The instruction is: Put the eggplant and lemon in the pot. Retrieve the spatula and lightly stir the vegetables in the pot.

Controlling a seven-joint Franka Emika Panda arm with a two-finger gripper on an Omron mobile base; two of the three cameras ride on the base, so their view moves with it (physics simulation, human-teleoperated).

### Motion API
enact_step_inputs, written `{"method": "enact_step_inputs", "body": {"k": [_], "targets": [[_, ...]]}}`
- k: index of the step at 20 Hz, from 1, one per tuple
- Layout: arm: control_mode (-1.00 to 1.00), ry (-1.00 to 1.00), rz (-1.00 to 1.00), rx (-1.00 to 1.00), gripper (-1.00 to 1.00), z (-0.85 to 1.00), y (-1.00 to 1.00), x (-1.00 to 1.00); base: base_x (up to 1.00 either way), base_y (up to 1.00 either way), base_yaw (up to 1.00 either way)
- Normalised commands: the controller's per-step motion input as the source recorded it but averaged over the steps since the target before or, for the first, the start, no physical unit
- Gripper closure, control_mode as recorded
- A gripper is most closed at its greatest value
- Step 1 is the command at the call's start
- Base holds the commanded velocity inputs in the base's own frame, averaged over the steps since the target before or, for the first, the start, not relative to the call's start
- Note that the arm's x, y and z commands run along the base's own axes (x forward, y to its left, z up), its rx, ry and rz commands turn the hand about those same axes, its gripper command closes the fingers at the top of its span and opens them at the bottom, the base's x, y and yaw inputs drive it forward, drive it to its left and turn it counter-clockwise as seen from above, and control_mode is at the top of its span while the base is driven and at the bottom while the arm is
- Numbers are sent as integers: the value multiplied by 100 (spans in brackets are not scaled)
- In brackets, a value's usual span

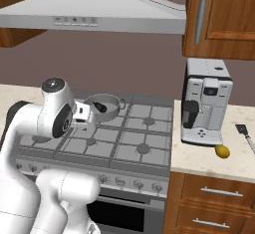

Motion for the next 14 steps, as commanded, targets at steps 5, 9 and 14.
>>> {"method": "enact_step_inputs", "body": {"k": [5,9,14], "targets": [[-100,2,-30,5,-100,27,-15,-88,0,0,0],[-100,-3,-1,0,-100,0,0,-1,0,0,0],[-100,0,0,0,-100,0,0,0,0,0,0]]}}
